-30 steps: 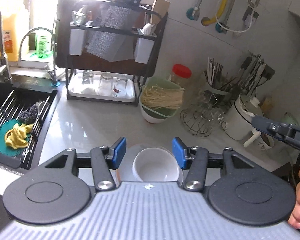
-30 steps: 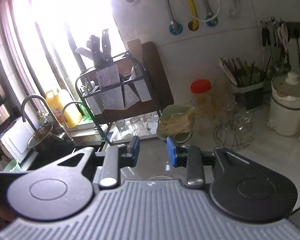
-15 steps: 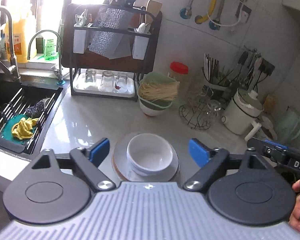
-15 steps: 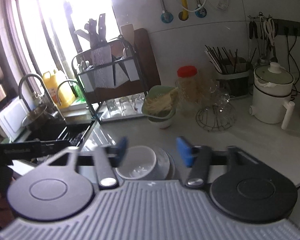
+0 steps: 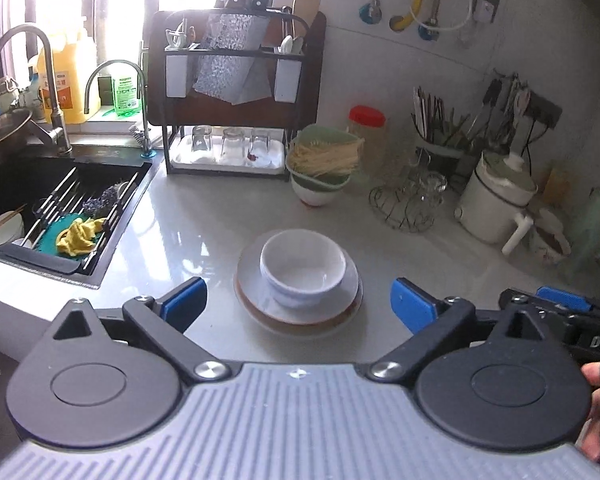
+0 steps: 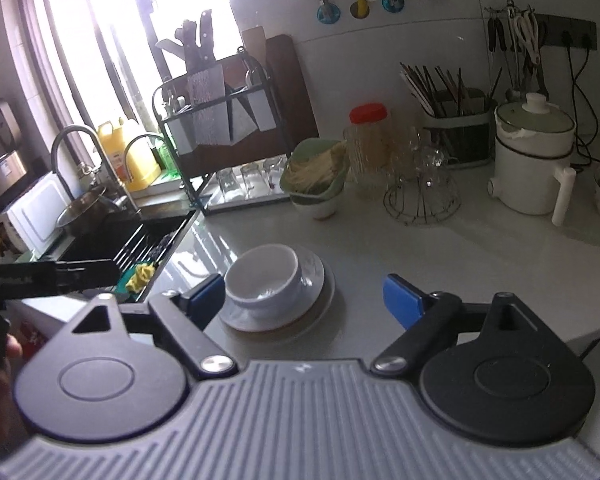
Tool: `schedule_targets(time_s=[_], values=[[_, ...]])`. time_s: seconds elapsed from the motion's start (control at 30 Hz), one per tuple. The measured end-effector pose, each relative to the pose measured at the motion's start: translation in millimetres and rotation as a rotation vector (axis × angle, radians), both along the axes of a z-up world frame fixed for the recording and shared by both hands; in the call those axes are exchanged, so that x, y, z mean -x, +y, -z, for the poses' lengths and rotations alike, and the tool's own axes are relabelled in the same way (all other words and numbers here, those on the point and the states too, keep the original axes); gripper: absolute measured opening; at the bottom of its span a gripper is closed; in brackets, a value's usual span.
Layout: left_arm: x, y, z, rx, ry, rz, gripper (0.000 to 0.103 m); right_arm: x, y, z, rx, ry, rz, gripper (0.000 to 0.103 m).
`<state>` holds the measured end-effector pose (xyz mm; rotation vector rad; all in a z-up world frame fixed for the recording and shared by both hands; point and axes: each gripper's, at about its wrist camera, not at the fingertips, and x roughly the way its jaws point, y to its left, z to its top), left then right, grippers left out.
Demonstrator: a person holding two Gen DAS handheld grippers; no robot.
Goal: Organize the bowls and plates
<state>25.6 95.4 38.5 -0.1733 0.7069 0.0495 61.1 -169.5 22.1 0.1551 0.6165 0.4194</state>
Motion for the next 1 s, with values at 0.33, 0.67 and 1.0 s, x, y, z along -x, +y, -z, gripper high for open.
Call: schedule_targets(time_s=[0.33, 0.67, 1.0], values=[[24.8, -21.5, 10.5, -0.026, 0.018, 0.018, 0.100, 26.5, -15.5, 14.3, 0.017, 0.017, 0.034, 0.088], [46.7, -17.6, 27.7, -0.046, 0.019, 0.070, 0.100, 60.7, -6.4, 19.7, 0.034, -0.032, 0.102, 0.088], [58.9, -9.4, 28.3, -0.029, 0.006, 0.108, 0.100, 81.7, 2.3, 21.4, 0.031, -0.047, 0.151, 0.088]])
